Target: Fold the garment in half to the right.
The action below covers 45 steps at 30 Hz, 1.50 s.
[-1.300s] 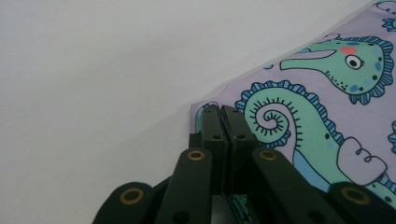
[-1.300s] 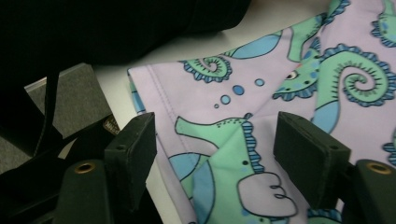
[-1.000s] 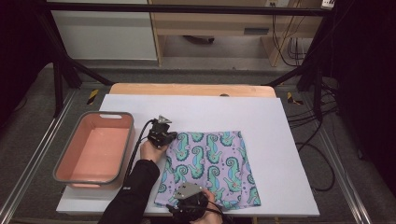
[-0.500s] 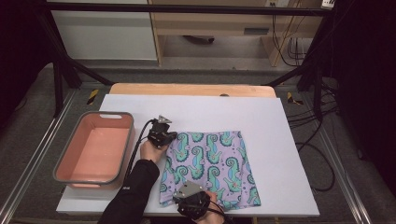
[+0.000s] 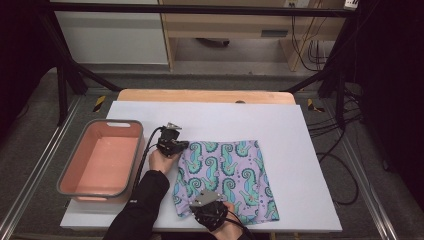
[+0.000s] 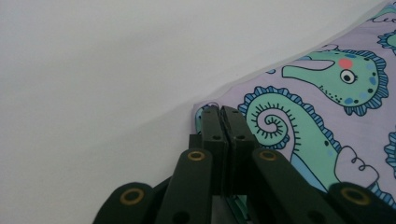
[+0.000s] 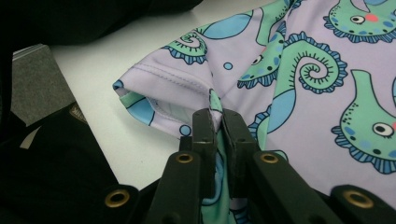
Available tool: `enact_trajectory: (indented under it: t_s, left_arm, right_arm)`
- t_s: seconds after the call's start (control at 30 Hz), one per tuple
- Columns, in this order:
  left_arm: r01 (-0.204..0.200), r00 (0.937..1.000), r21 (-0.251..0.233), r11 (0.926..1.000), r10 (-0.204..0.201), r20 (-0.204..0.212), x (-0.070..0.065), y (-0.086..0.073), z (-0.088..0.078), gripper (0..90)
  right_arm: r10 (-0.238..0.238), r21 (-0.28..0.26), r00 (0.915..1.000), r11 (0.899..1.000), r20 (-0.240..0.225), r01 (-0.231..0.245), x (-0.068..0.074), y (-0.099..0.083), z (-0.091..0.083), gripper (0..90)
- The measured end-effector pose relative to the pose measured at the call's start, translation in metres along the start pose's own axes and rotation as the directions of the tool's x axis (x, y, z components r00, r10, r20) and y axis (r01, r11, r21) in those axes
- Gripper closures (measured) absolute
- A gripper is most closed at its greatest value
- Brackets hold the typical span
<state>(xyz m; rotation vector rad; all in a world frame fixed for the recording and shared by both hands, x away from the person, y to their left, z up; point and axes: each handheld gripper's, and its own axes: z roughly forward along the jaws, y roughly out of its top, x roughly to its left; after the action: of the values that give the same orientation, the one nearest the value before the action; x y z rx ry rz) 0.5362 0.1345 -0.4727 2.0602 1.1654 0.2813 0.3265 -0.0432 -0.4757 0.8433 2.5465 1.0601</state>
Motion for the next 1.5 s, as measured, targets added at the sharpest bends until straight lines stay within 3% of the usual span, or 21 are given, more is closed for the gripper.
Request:
enact_trajectory:
  t_s: [0.43,0.9,1.1,1.5]
  left_arm:
    - [-0.012,0.9999,-0.039,0.9992,0.012,0.003,-0.005,0.013,-0.024,88.5]
    - [-0.036,0.9993,-0.049,0.9981,0.036,-0.008,-0.009,0.026,-0.042,88.7]
    - [-0.058,0.998,-0.052,0.9969,0.057,-0.028,-0.01,0.032,-0.051,88.7]
    - [-0.054,0.9955,-0.018,0.9984,0.052,-0.078,-0.005,0.035,-0.069,88.7]
  right_arm:
    - [0.039,-0.087,0.9945,0.995,-0.097,-0.048,-0.009,0.009,-0.019,86.6]
    - [0.048,-0.149,0.989,0.986,-0.14,-0.069,-0.014,0.016,-0.032,86.6]
    - [0.051,-0.169,0.9864,0.982,-0.156,-0.078,-0.012,0.022,-0.033,86.6]
    - [0.055,-0.227,0.9797,0.969,-0.193,-0.099,-0.007,0.032,-0.036,86.6]
